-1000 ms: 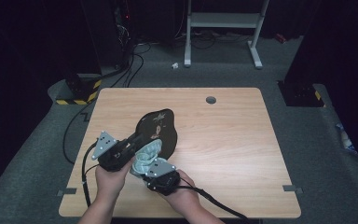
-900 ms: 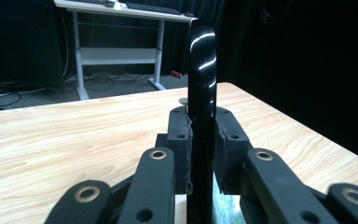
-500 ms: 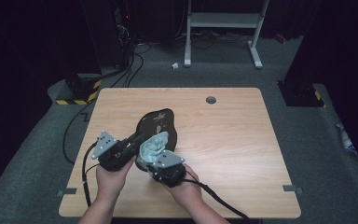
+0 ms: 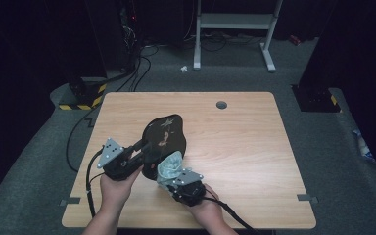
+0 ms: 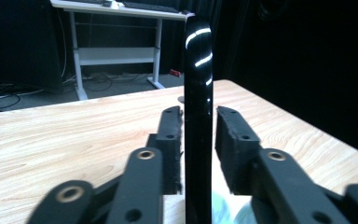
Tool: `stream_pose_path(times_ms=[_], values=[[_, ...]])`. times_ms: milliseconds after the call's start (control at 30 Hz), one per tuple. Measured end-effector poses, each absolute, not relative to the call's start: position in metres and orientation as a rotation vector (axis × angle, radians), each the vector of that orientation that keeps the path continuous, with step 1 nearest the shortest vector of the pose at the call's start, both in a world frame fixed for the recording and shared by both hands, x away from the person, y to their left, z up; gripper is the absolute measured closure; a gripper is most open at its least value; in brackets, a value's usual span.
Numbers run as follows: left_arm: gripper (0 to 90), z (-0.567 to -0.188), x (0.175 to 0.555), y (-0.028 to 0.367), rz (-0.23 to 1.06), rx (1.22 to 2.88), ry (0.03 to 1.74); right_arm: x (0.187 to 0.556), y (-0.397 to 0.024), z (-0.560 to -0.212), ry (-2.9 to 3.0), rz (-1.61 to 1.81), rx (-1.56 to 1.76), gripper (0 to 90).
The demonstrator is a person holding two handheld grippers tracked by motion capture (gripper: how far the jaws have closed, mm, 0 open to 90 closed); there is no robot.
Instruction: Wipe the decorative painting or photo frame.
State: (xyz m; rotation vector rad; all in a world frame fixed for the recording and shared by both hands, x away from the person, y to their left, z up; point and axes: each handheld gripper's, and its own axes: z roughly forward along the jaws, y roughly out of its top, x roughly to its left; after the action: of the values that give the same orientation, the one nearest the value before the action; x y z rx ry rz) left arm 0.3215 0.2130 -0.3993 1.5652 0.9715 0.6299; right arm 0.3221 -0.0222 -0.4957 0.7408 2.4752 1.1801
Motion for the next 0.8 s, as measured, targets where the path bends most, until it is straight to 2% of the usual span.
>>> stream_pose_path(times_ms=[133, 400, 633, 800], values=[[60.1, -0.404, 0.317, 0.213, 0.639, 1.582, 0.967, 0.323, -0.046, -0.486, 2.412, 1.181, 0.777, 64.0], [53.1, -0.423, 0.308, 0.215, 0.641, 1.622, 0.976, 0.326, -0.085, -0.479, 2.308, 1.160, 0.859, 64.0], [53.2, -0.447, 0.305, 0.215, 0.612, 1.663, 0.998, 0.327, -0.102, -0.482, 2.271, 1.191, 0.914, 64.0], [58.8, -0.463, 0.310, 0.213, 0.585, 1.674, 1.010, 0.326, -0.102, -0.471, 2.224, 1.251, 0.907, 63.8]])
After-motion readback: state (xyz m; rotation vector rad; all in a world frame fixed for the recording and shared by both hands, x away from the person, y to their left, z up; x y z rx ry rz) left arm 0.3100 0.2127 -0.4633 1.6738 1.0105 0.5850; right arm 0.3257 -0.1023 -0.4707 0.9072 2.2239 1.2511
